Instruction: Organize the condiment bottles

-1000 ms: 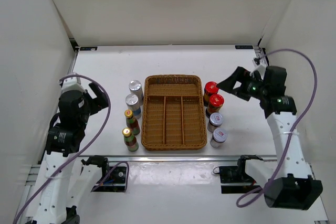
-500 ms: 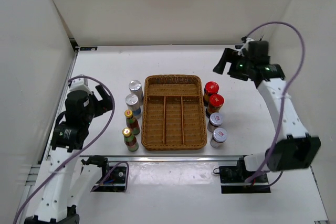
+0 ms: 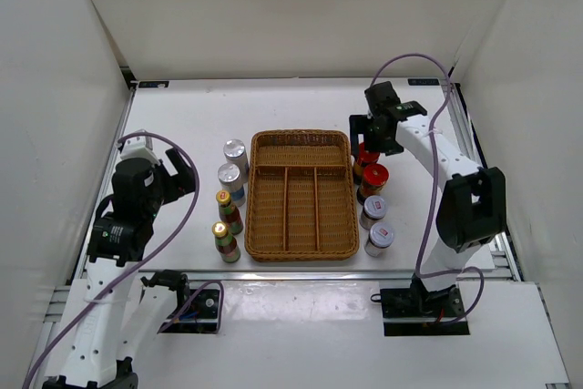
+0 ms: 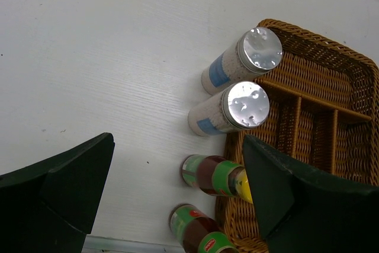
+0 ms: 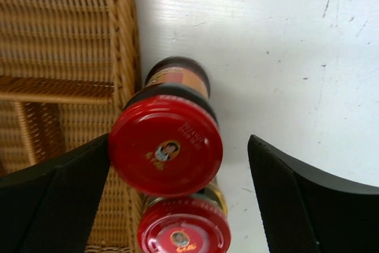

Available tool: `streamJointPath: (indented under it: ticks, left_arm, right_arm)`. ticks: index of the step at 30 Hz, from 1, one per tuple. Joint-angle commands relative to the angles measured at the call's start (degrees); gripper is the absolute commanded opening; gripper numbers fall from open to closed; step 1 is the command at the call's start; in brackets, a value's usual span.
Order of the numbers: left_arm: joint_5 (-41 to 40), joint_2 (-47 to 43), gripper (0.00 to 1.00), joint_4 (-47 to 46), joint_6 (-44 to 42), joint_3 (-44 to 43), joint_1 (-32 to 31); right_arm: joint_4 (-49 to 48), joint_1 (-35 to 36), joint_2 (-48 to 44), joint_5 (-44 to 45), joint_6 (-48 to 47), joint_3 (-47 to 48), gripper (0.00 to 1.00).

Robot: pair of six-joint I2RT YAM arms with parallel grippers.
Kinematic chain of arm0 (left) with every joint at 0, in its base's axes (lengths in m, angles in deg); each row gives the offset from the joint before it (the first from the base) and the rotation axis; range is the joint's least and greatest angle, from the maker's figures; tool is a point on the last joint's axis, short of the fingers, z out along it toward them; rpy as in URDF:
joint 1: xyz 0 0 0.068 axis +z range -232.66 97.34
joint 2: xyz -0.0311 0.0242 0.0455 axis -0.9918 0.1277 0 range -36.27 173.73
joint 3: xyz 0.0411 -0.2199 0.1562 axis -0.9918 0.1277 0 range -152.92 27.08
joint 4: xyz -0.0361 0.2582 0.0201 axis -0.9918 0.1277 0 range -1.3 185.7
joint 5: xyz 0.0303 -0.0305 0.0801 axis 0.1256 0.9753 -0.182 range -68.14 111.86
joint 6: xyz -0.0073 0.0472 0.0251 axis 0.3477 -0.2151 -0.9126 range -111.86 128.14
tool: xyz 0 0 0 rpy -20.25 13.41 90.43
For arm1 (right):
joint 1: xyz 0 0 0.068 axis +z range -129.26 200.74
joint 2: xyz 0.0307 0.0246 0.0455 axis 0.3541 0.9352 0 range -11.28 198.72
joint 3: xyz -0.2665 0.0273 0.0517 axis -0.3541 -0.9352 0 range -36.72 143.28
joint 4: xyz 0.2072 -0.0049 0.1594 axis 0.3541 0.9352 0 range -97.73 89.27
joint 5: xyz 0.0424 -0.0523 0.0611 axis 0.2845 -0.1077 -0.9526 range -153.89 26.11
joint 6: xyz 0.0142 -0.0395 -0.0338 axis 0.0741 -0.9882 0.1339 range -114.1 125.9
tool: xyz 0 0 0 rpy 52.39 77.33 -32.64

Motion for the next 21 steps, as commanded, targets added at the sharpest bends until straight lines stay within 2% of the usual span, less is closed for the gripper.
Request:
streamJointPath:
  ticks: [1,6,7,9,11,13,14,16,17,18,21]
  left_arm:
    - [0.6,0.3,1.0,0.2,-0.4,-0.8,-0.1]
    - [0.6,0.8,1.0,0.2,-0.4,-0.8,-0.1]
    - [0.6,0.8,1.0,0.2,-0.4,-0.8,-0.1]
    - [0.6,0.8,1.0,0.2,-0.4,-0.8,-0.1]
    - [0.6,0.8,1.0,0.2,-0.4,-0.8,-0.1]
    - [0.6,0.8,1.0,-0.4,-0.4,-0.8,-0.1]
    - [0.6,0.8,1.0,-0.4,-0.4,-0.8,-0.1]
    - [0.6,0.8,1.0,-0.4,-0.4,-0.8,-0.1]
    - [0.6,0.8,1.0,-0.4,-0.4,-0.8,-0.1]
    - [0.6,0.8,1.0,-0.4,-0.4,-0.8,-0.1]
    - [0.6,0.8,1.0,-0.4,-0.4,-0.8,-0.1]
  right_arm:
    - [-2.5,-0.3,1.5,2.4,-1.5,1.8,0.93]
    - [-4.2,-0.3,3.8,1.9,-2.1,1.3,0.74]
    - [-4.2,-0.3,3.8,1.2,-2.1,1.3,0.65]
    - [-4.2,-0.3,3.2,1.2,-2.1,1.3,0.57]
    - [-4.2,-0.3,1.6,2.7,-2.1,1.9,0.44]
    - [-4.2,0.3,-1.6,5.7,-1.3,2.5,0.29]
    - [-4.9,0.3,-2.7,8.9,-1.3,3.4,0.18]
    - [-4.9,2.7,-5.3,13.0,-1.8,5.0,0.08]
    - [-4.9,3.6,-5.8,15.2,-2.9,6.1,0.0]
    - [-5.5,5.4,-6.5,18.9,-3.4,8.2,0.0]
    - [-7.9,8.1,-7.2,20.0,-6.5,10.2,0.0]
